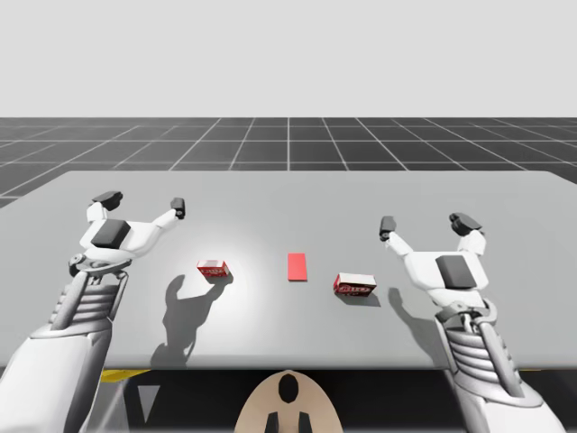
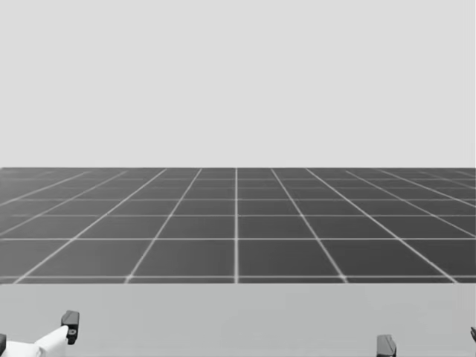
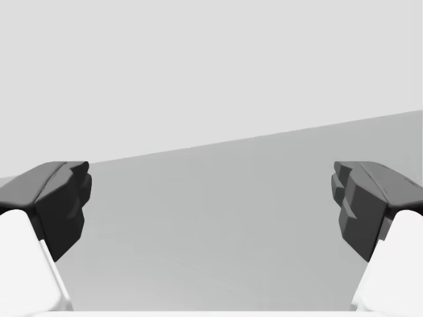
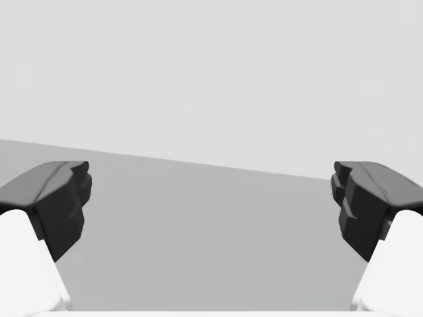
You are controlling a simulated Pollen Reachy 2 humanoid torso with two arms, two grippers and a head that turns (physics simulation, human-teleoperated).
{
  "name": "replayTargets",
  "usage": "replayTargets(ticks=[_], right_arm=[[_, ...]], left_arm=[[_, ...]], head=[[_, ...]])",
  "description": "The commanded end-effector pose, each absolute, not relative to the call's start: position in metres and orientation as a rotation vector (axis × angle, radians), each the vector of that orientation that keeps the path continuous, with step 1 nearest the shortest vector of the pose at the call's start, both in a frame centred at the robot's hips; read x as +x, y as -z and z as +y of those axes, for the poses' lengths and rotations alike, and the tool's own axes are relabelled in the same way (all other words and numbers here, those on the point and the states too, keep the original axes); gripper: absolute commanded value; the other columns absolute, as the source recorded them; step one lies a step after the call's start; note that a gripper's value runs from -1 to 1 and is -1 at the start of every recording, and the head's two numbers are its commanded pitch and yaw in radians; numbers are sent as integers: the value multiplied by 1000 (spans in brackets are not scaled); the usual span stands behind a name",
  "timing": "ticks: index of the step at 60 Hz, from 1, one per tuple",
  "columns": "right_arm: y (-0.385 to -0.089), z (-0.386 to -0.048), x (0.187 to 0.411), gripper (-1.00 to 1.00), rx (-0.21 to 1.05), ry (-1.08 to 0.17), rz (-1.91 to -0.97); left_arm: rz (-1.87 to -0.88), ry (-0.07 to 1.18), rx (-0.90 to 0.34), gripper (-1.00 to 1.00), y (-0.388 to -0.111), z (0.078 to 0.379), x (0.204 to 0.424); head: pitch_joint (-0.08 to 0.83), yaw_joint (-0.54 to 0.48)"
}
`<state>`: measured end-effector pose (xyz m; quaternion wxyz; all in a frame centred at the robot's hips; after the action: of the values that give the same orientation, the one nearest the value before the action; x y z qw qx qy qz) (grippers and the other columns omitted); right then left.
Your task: Look at the card. If it is red, pick the object on the left. If it is green, pick the object on the right.
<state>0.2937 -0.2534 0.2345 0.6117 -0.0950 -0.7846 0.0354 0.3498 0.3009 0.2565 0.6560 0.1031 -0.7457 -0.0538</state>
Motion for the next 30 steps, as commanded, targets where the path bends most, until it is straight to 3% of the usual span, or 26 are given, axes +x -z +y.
replayTargets(ticks=[1, 13, 23, 30], right_arm=[[-237, -253, 290, -1000, -238, -32, -1842], [-240, -253, 290, -1000, -229, -57, -1847], [-242, -252, 289, -1000, -166, -38, -1823], [-241, -252, 291, -1000, -193, -33, -1830]], left_arm=[[-1689, 122, 233, -1000, -256, 301, 350], [-1690, 121, 232, -1000, -256, 301, 350], [-1688, 126, 235, -1000, -256, 302, 350], [-1687, 131, 237, -1000, -255, 302, 351]], head=[[14, -5], [91, 1], [241, 1], [359, 2]])
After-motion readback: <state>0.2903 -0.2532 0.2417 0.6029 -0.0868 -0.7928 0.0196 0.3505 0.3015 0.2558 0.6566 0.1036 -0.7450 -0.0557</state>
